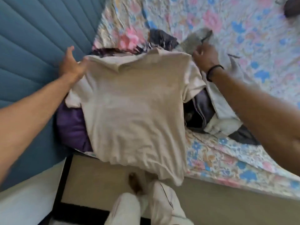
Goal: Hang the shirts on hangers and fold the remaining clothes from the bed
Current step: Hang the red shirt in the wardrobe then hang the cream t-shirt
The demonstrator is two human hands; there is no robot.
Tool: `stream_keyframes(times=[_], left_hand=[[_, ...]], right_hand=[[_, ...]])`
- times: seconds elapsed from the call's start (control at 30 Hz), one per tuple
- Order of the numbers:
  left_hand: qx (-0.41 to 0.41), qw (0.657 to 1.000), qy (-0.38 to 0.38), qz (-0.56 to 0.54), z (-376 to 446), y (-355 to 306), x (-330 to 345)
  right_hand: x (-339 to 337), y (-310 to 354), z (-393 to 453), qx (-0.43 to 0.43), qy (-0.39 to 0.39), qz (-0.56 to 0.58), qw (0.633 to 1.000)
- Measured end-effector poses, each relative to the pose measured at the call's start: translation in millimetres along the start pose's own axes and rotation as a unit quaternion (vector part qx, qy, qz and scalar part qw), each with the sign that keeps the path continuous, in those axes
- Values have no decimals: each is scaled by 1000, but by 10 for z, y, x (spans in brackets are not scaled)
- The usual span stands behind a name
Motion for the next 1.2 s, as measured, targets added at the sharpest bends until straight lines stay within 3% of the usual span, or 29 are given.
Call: stream_keyframes(times=[0.1,0.17,0.27,0.37,0.47,0.53,0.73,0.9,1.03,1.1,1.2], left_hand=[[147,988,51,26,-343,-89,534],[211,966,148,32,-820,-22,1008],[252,923,290,27,-1583,144,1700],[210,888,403,71,-2190,339,2218],[148,848,475,183,-2525,409,2443],[142,842,476,210,-2529,411,2465],[157,853,473,158,-2151,450,2242],[171,802,517,244,-1957,539,2129],[132,803,527,246,-2046,459,2137],[111,819,516,225,-2107,395,2151],[70,875,468,101,-2142,231,2171]], right_hand=[[319,-207,-239,-15,-52,-10,999],[681,-523,-598,-15,-38,0,999],[1188,-1112,-1316,53,16,-32,998],[1506,-1636,-1953,100,71,-83,989],[1799,-1991,-2305,24,93,-198,976],[1968,-2107,-2328,-27,62,-253,965],[2179,-1907,-2175,-13,-26,-274,961],[2000,-1810,-1948,-51,108,-301,946],[1246,-1904,-1806,-117,179,-254,943],[700,-1883,-1718,-148,173,-232,946],[-46,-1698,-1563,-218,212,-271,914]])
Point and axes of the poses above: each hand's wrist, its own z-axis towards the middle knuckle, its own x-axis out of the palm, y = z × x, the point moved 3 cm from there along z, towards the middle knuckle, and after that the axes turned 12 degrees about -z, right-handed, at the moved point
